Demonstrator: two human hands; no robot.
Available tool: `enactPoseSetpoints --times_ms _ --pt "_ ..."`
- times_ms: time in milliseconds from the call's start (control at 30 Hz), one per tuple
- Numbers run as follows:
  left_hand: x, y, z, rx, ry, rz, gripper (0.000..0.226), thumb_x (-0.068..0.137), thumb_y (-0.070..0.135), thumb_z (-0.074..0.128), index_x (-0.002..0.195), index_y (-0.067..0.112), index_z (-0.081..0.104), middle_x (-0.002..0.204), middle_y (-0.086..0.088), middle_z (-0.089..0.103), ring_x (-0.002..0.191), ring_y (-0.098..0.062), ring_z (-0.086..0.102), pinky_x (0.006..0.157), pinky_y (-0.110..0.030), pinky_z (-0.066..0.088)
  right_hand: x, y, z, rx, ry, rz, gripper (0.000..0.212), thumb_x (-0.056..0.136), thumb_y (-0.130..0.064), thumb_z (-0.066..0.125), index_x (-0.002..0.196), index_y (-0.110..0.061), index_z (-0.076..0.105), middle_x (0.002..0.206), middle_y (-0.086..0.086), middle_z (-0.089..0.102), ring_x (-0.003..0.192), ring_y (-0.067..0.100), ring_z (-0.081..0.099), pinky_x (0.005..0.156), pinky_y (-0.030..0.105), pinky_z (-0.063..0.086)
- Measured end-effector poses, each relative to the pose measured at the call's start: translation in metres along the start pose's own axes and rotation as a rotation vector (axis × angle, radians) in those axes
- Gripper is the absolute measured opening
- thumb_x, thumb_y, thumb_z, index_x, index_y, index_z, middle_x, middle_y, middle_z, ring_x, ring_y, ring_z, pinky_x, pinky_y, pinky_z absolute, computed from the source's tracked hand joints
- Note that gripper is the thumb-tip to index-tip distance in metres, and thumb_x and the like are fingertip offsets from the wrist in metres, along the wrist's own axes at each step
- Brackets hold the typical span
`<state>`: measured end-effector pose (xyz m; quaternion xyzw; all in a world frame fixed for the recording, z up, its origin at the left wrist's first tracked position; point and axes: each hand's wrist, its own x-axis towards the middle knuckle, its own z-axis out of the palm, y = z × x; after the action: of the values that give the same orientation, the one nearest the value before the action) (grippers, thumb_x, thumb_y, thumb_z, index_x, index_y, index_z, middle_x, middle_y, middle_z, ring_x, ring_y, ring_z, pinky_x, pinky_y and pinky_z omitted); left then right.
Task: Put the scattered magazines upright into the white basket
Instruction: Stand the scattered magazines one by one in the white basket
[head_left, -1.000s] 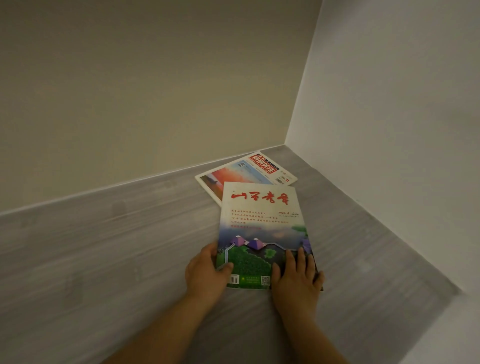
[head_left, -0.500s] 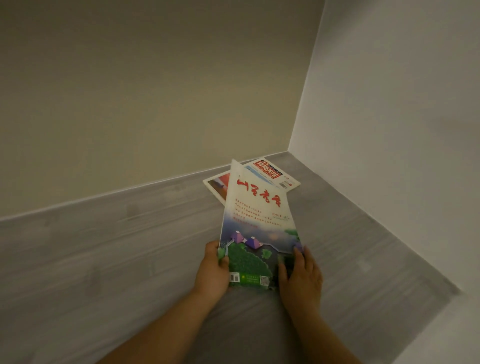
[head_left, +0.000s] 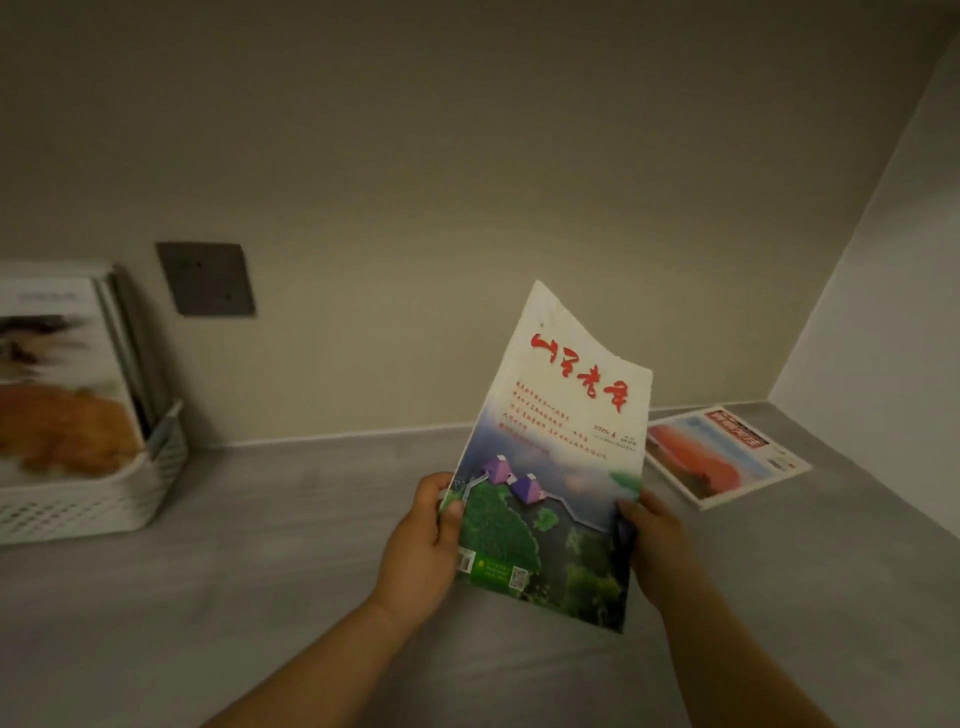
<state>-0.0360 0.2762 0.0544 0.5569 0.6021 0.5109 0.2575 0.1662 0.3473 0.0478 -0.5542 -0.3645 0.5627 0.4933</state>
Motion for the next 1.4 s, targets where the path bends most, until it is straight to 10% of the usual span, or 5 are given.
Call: enactPoseSetpoints --times_ms 133,367,533,1067,1400 --pt "-0.004 -0.038 -0.108 0.045 0.129 -0.013 0.014 0.093 0.016 0.037 0.099 0.028 0.041 0.077 0.009 0.056 0.074 -0.017 0.055 0.068 -0.029 0.043 -0.035 -0.002 0.118 0.054 -0.048 -0.072 0.018 0.089 0.002 0.042 0.103 0.0 0.053 0.075 0.007 0.057 0.052 0.013 0.06 0.041 0.012 0.047" --pt "0.011 -0.1 -0.272 0.064 0.275 -0.126 0.036 0.088 0.009 0.047 0.123 0.017 0.043 0.096 0.0 0.057 0.085 -0.02 0.055 0.076 -0.03 0.043 -0.095 0.0 0.285 0.024 -0.292 -0.228 0.017 0.088 0.003 0.042 0.086 -0.008 0.055 0.076 0.006 0.06 0.066 0.019 0.058 0.055 0.023 0.053" --pt "0.024 -0.118 -0.348 0.048 0.321 -0.196 0.035 0.083 0.004 0.054 0.115 0.013 0.043 0.102 -0.001 0.053 0.091 -0.018 0.048 0.08 -0.031 0.038 -0.118 0.001 0.348 -0.198 -0.432 -0.257 0.015 0.087 0.005 0.045 0.087 -0.008 0.052 0.034 -0.002 0.047 0.031 0.006 0.041 0.038 0.017 0.039" --pt "0.072 -0.145 -0.493 0.075 0.695 -0.217 0.019 0.079 0.001 0.06 0.097 -0.004 0.06 0.096 -0.019 0.064 0.085 -0.026 0.057 0.074 -0.03 0.039 -0.113 0.003 0.508 -0.323 -0.37 -0.48 0.018 0.081 0.006 0.056 0.098 0.006 0.063 0.086 0.006 0.062 0.05 0.0 0.056 0.045 0.003 0.045" --pt "0.086 -0.195 -0.5 0.291 0.494 -0.376 0.015 0.08 0.003 0.059 0.092 -0.006 0.063 0.099 -0.027 0.066 0.088 -0.035 0.06 0.075 -0.036 0.044 -0.089 0.036 0.531 -0.581 -0.302 -0.343 0.014 0.08 0.005 0.053 0.089 0.01 0.062 0.095 0.018 0.065 0.086 0.031 0.059 0.077 0.034 0.05"
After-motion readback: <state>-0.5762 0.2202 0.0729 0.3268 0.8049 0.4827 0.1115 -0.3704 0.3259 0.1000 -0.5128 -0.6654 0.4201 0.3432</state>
